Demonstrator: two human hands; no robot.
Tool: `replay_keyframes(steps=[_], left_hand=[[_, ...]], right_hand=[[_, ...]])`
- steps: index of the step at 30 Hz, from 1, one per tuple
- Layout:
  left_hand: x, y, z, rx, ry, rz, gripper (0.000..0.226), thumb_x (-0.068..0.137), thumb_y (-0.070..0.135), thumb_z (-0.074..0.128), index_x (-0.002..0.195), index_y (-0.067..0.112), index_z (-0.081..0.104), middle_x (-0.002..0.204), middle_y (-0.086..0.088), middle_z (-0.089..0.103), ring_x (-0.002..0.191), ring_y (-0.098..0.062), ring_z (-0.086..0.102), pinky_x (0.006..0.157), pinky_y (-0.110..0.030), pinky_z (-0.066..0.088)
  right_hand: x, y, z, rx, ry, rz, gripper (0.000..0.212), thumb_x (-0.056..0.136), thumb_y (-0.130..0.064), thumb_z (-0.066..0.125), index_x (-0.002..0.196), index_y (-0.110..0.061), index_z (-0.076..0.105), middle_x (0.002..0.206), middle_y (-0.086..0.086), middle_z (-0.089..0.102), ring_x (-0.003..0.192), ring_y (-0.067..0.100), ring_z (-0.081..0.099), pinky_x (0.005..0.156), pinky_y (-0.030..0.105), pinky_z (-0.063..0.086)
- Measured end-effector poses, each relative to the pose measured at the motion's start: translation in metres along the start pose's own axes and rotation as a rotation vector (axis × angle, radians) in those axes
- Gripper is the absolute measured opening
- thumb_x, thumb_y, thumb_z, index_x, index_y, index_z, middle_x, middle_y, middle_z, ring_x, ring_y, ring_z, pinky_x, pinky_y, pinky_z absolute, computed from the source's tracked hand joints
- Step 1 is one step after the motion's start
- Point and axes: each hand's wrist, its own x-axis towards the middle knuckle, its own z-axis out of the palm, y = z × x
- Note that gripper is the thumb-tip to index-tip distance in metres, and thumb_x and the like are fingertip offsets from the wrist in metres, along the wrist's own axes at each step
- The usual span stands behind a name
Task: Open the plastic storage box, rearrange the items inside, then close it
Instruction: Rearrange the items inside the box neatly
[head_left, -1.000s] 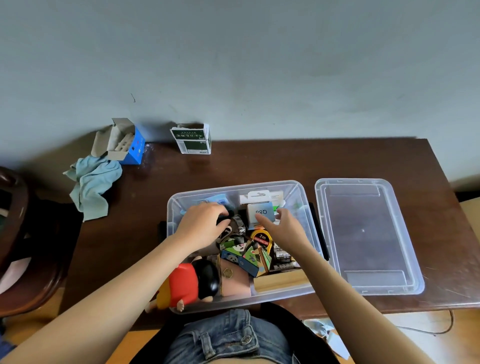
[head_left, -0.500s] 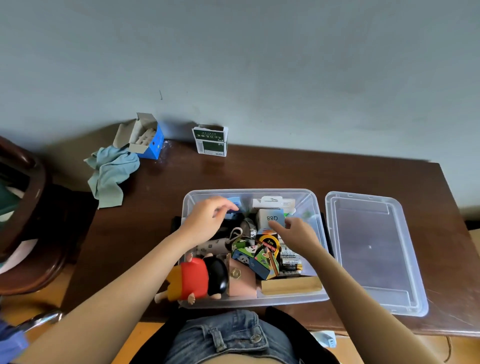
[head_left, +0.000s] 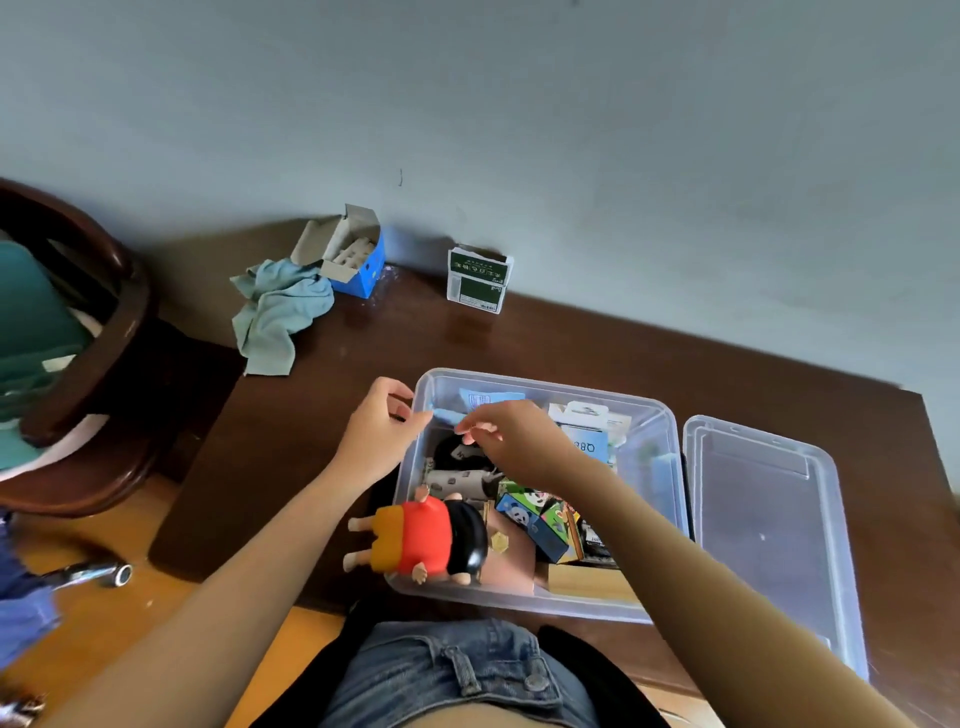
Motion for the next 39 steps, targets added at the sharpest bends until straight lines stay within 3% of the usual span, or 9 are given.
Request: replay_keyframes(steps=[3, 7, 10, 13, 16, 21, 26, 34, 39], left_hand=[[0.001, 0.000, -0.002, -0.098, -0.038, -0.013, 0.025, 0.081, 0.021, 0.073, 0.093, 0.021, 0.050, 0.083, -0.001, 0.058, 0.075, -0.021, 0.062, 0.071, -0.035, 0.053], [0.001, -0.004, -0.003, -0.151, -0.055, 0.021, 0.024, 0.084, 0.015, 0.070, 0.089, 0.026, 0.049, 0.084, -0.003, 0.058, 0.075, -0.020, 0.060, 0.071, -0.037, 0.054], [0.001, -0.005, 0.001, -0.160, -0.040, 0.030, 0.022, 0.084, 0.012, 0.068, 0.091, 0.022, 0.049, 0.083, -0.002, 0.058, 0.073, -0.015, 0.058, 0.069, -0.033, 0.051], [0.001, -0.007, 0.004, -0.147, -0.010, 0.052, 0.021, 0.084, 0.012, 0.067, 0.095, 0.018, 0.050, 0.080, 0.002, 0.056, 0.069, -0.008, 0.054, 0.066, -0.024, 0.046], [0.000, -0.009, 0.006, -0.126, 0.007, 0.061, 0.021, 0.085, 0.016, 0.066, 0.098, 0.018, 0.049, 0.080, 0.005, 0.054, 0.066, -0.006, 0.053, 0.061, -0.016, 0.044], [0.001, -0.012, 0.009, -0.117, 0.018, 0.078, 0.021, 0.086, 0.017, 0.065, 0.098, 0.018, 0.047, 0.078, 0.007, 0.052, 0.062, -0.004, 0.051, 0.060, -0.014, 0.042], [0.002, -0.013, 0.008, -0.114, 0.005, 0.094, 0.022, 0.087, 0.016, 0.065, 0.098, 0.019, 0.046, 0.078, 0.005, 0.052, 0.060, 0.003, 0.052, 0.057, -0.009, 0.044], [0.002, -0.012, 0.008, -0.132, 0.004, 0.103, 0.022, 0.087, 0.014, 0.064, 0.097, 0.017, 0.045, 0.078, 0.004, 0.052, 0.059, 0.001, 0.052, 0.058, -0.010, 0.045], [0.001, -0.011, 0.006, -0.123, -0.007, 0.082, 0.023, 0.087, 0.015, 0.065, 0.100, 0.016, 0.046, 0.080, 0.003, 0.053, 0.066, -0.004, 0.052, 0.060, -0.010, 0.046]], right_hand=[[0.028, -0.010, 0.026, -0.265, -0.203, -0.106, 0.041, 0.088, 0.003, 0.040, 0.116, -0.013, 0.066, 0.117, 0.006, 0.066, 0.106, 0.025, 0.059, 0.088, 0.034, 0.046], [0.054, -0.012, 0.062, -0.598, -0.430, -0.082, 0.022, 0.090, -0.012, 0.052, 0.106, -0.001, 0.064, 0.106, 0.013, 0.064, 0.101, 0.032, 0.059, 0.077, 0.037, 0.047], [0.063, -0.009, 0.078, -0.607, -0.316, 0.021, 0.027, 0.087, -0.014, 0.058, 0.111, -0.002, 0.061, 0.111, 0.012, 0.063, 0.109, 0.030, 0.055, 0.076, 0.032, 0.042], [0.070, -0.004, 0.089, -0.670, -0.232, 0.033, 0.035, 0.088, -0.022, 0.057, 0.120, -0.009, 0.056, 0.121, 0.008, 0.060, 0.116, 0.026, 0.052, 0.090, 0.032, 0.040], [0.074, 0.002, 0.097, -0.723, -0.233, 0.044, 0.046, 0.087, -0.033, 0.057, 0.129, -0.015, 0.050, 0.128, 0.003, 0.055, 0.125, 0.025, 0.042, 0.101, 0.033, 0.032], [0.077, 0.004, 0.103, -0.710, -0.233, 0.095, 0.043, 0.088, -0.038, 0.055, 0.126, -0.019, 0.054, 0.130, 0.001, 0.055, 0.129, 0.024, 0.038, 0.104, 0.035, 0.027], [0.077, 0.005, 0.103, -0.774, -0.279, 0.081, 0.055, 0.090, -0.042, 0.053, 0.138, -0.018, 0.043, 0.143, 0.003, 0.043, 0.135, 0.024, 0.030, 0.109, 0.036, 0.021], [0.074, 0.003, 0.106, -0.561, -0.175, 0.191, 0.036, 0.089, -0.034, 0.054, 0.121, -0.019, 0.059, 0.130, 0.000, 0.055, 0.129, 0.023, 0.034, 0.106, 0.034, 0.023], [0.073, -0.003, 0.096, -0.558, -0.254, 0.178, 0.038, 0.086, -0.029, 0.059, 0.122, -0.017, 0.059, 0.132, 0.003, 0.053, 0.132, 0.027, 0.031, 0.108, 0.036, 0.024]])
